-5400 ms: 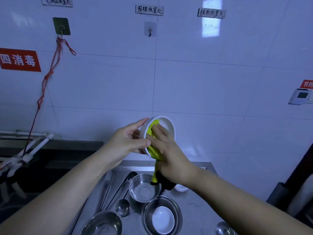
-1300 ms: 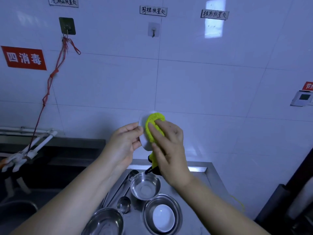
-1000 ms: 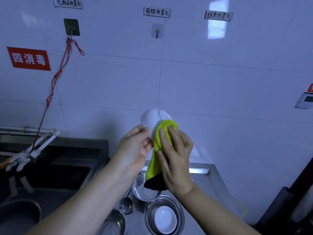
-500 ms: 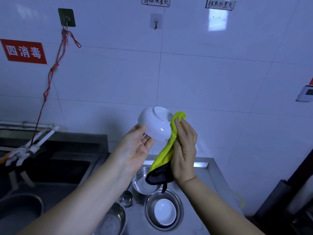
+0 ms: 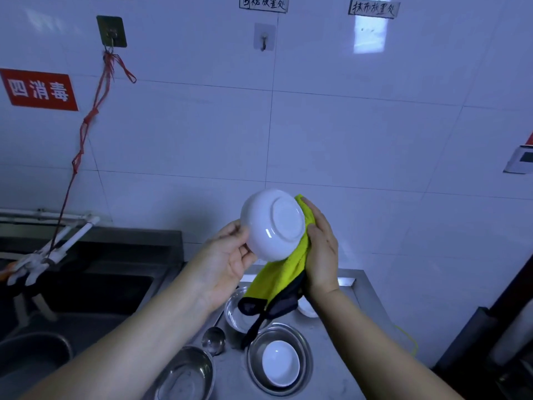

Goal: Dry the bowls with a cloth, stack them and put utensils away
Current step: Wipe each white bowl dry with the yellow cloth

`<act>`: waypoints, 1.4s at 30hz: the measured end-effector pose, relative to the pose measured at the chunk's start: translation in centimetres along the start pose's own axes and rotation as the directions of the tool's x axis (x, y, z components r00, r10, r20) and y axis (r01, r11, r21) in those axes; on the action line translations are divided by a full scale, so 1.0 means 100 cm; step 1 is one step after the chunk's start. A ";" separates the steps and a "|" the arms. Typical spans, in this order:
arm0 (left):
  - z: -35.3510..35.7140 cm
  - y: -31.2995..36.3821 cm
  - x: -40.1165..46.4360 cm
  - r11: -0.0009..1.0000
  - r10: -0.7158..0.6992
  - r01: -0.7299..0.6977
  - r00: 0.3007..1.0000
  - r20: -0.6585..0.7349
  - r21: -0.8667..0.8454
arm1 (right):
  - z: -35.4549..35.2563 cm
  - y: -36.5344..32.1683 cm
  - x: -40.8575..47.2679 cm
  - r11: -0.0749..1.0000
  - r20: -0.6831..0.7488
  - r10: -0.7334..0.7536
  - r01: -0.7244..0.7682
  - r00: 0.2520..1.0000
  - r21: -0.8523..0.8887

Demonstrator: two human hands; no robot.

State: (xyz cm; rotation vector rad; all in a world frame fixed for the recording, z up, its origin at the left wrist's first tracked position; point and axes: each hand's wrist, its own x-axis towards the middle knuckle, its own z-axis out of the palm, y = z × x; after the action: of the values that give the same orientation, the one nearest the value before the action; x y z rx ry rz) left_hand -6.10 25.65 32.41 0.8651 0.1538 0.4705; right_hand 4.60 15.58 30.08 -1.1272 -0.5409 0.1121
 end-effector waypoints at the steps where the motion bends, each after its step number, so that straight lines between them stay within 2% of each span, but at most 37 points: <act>1: -0.004 0.001 0.000 0.998 -0.003 0.002 1.000 0.019 0.057 | -0.002 -0.006 0.004 1.000 0.025 0.016 -0.016 1.000 -0.004; 5: -0.017 0.005 -0.001 0.931 -0.031 -0.013 0.993 0.114 0.366 | -0.009 -0.016 0.012 0.995 0.175 0.023 -0.006 0.984 -0.100; 7: -0.021 0.006 -0.004 0.819 -0.054 -0.052 0.985 0.167 0.571 | -0.013 -0.019 0.014 0.981 0.295 0.011 0.047 0.955 -0.189; 8: -0.022 0.006 -0.006 0.725 -0.063 -0.095 0.977 0.202 0.682 | -0.014 -0.023 0.014 0.951 0.361 -0.003 0.114 0.933 -0.287; 9: -0.022 0.006 -0.006 0.584 -0.065 -0.154 0.970 0.235 0.797 | -0.014 -0.026 0.014 0.907 0.422 -0.011 0.186 0.907 -0.378; 10: -0.023 0.005 -0.004 0.376 -0.058 -0.222 0.963 0.262 0.900 | -0.013 -0.028 0.015 0.857 0.455 -0.003 0.237 0.890 -0.458; 11: -0.024 0.004 -0.002 0.115 -0.027 -0.292 0.954 0.297 0.949 | -0.012 -0.029 0.015 0.815 0.471 0.016 0.262 0.882 -0.517; 12: -0.023 0.004 -0.001 -0.156 0.032 -0.361 0.928 0.370 0.919 | -0.011 -0.030 0.016 0.762 0.500 0.014 0.315 0.866 -0.566; 13: -0.023 0.004 -0.001 -0.366 0.094 -0.425 0.868 0.487 0.828 | -0.011 -0.030 0.017 0.697 0.567 0.002 0.406 0.824 -0.591; 14: -0.023 0.006 -0.001 -0.520 0.104 -0.470 0.794 0.599 0.714 | -0.014 -0.028 0.020 0.628 0.652 0.025 0.496 0.757 -0.600; 15: -0.023 0.008 -0.002 -0.616 0.080 -0.496 0.734 0.675 0.612 | -0.018 -0.027 0.022 0.601 0.724 0.085 0.545 0.684 -0.585; 16: -0.025 0.010 -0.003 -0.663 0.057 -0.515 0.688 0.724 0.542 | -0.022 -0.028 0.023 0.591 0.773 0.178 0.561 0.610 -0.579; 18: -0.027 0.011 -0.004 -0.685 0.020 -0.549 0.644 0.765 0.480 | -0.034 -0.026 0.024 0.504 0.839 0.266 0.673 0.475 -0.541; 19: -0.025 0.010 -0.006 -0.685 0.001 -0.568 0.625 0.780 0.456 | -0.039 -0.022 0.024 0.416 0.859 0.256 0.751 0.443 -0.512; 21: -0.021 0.005 -0.009 -0.692 -0.044 -0.606 0.579 0.814 0.394 | -0.041 -0.008 0.019 0.255 0.899 0.127 0.863 0.418 -0.437; 23: -0.022 -0.001 -0.009 -0.686 -0.084 -0.621 0.585 0.807 0.378 | -0.041 0.003 0.015 0.159 0.917 0.004 0.905 0.399 -0.395; 26: -0.036 0.005 0.000 -0.639 -0.108 -0.645 0.615 0.781 0.419 | -0.044 0.001 0.017 0.108 0.942 -0.021 0.938 0.334 -0.330; 28: -0.045 0.020 0.010 -0.596 -0.088 -0.672 0.600 0.795 0.441 | -0.050 -0.005 0.022 0.056 0.962 -0.017 0.960 0.274 -0.273; 30: -0.049 0.033 0.020 -0.610 -0.116 -0.683 0.578 0.808 0.401 | -0.054 -0.009 0.027 0.006 0.967 -0.022 0.967 0.255 -0.255; 33: -0.045 0.034 0.022 -0.652 -0.204 -0.681 0.580 0.789 0.332 | -0.056 -0.008 0.024 -0.030 0.963 -0.038 0.963 0.267 -0.268; 36: -0.037 0.022 0.009 -0.685 -0.216 -0.664 0.577 0.788 0.299 | -0.056 0.002 0.012 -0.087 0.945 -0.041 0.941 0.324 -0.327; 38: -0.033 0.011 0.002 -0.728 -0.199 -0.632 0.566 0.800 0.266 | -0.050 0.013 -0.003 -0.065 0.911 -0.071 0.910 0.405 -0.410; 40: -0.031 -0.007 -0.001 -0.759 -0.180 -0.607 0.546 0.818 0.237 | -0.039 0.025 -0.020 0.006 0.843 -0.123 0.850 0.524 -0.527; 42: -0.033 -0.021 -0.003 -0.745 -0.162 -0.612 0.555 0.816 0.268 | -0.028 0.035 -0.030 0.086 0.769 -0.169 0.786 0.617 -0.612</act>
State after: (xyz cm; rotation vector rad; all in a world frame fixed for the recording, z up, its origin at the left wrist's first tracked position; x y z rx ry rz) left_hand -6.68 26.67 28.67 3.3294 -0.5862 0.9492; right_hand 3.95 13.70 25.03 -2.0387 -1.6838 -0.7034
